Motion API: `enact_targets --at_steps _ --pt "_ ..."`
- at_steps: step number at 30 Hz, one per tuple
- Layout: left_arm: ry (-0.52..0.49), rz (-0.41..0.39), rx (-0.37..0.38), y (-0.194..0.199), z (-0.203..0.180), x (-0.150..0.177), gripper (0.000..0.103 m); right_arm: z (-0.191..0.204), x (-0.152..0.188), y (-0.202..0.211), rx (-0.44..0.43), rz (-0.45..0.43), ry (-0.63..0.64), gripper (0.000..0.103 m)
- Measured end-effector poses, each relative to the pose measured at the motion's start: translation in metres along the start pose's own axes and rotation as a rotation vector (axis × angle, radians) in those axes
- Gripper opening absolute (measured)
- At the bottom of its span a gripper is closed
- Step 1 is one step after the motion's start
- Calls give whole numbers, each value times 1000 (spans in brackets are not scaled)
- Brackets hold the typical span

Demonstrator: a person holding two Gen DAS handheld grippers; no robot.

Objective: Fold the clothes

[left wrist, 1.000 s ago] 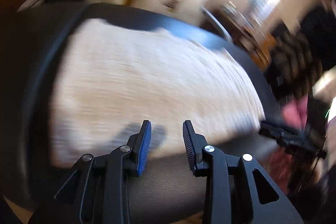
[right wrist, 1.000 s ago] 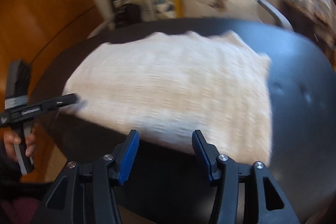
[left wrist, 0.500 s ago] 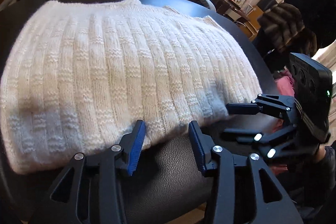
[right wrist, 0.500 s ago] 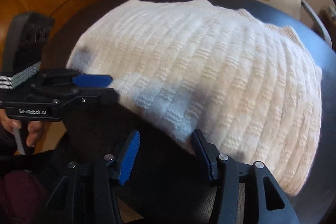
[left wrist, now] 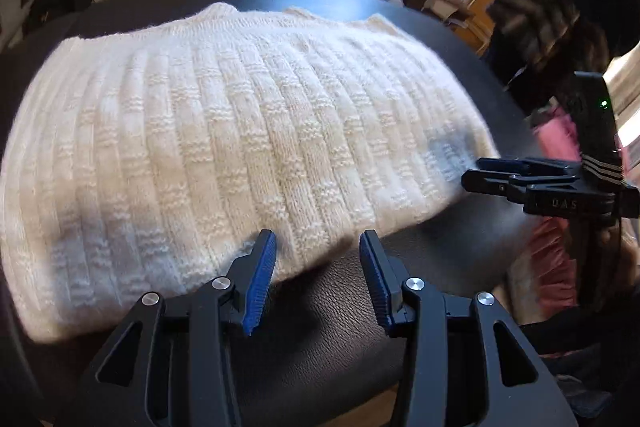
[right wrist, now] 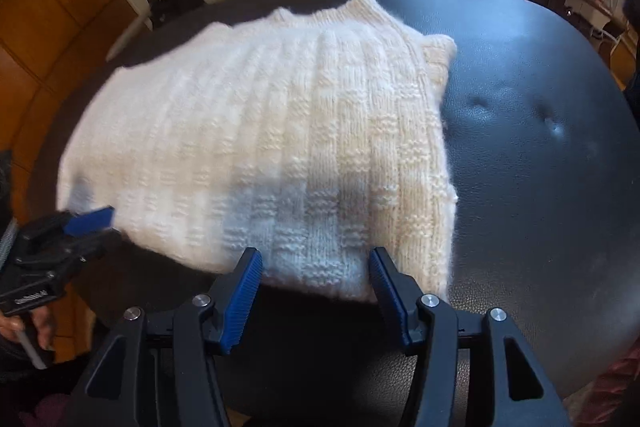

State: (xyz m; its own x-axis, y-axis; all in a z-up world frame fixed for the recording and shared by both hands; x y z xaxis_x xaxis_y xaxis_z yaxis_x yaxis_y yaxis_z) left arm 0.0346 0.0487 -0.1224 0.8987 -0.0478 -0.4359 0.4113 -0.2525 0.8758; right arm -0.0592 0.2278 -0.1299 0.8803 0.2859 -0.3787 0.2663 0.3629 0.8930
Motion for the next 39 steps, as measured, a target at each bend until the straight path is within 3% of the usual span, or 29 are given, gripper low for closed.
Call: enact_targets --at_steps 2,6,7,8,9,10,12,16,20,22,23,25,28,34,39 --pt "-30 -3 -27 -3 -5 0 53 1 1 -4 40 5 17 59" --pt "-104 -32 -97 -6 -16 3 52 10 6 -7 87 -15 74 62" --pt "-127 -44 -122 -5 -19 5 38 12 8 -8 99 -18 89 56" --pt "-136 -53 -127 -5 -20 6 26 14 9 -8 111 -22 103 41" --pt "-134 -59 -119 -4 -19 6 25 11 9 -5 109 -29 86 33" --pt "-122 -65 -95 -2 -16 6 15 7 9 -3 107 -35 68 21" --pt "-93 -78 -36 4 -10 7 13 9 9 2 104 -41 71 17" --pt "-68 -48 13 -1 2 19 13 8 17 3 102 -18 74 4" --pt "29 -56 134 8 17 23 13 7 26 5 100 5 78 3" --pt "57 -100 176 23 21 25 14 6 21 23 -9 -32 25 6" --pt "61 -121 181 31 24 25 15 10 18 34 -30 -81 25 12" --pt "80 -157 177 42 33 23 18 23 8 43 -74 -97 58 21" --pt "123 -151 105 42 48 16 18 51 -13 30 -124 -54 133 21" --pt "184 -71 48 20 68 15 19 86 -35 -29 -77 66 202 21" --pt "174 -68 66 20 68 21 18 91 -25 -37 -85 168 279 20"
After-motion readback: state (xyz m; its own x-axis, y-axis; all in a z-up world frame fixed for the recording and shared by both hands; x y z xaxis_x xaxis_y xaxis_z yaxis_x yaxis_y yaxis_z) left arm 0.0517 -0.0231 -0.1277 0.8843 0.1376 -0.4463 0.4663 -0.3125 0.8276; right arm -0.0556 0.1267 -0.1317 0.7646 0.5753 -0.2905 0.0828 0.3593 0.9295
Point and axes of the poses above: each gripper's, at about its wrist camera, not at the fingertips, and y roughly against the way its jaws point, z to its left, x to its underside, the point moved 1 cm from there along -y, roughly the way its jaws point, and after that the axes turned 4 degrees about -x, right-handed, at the moved point
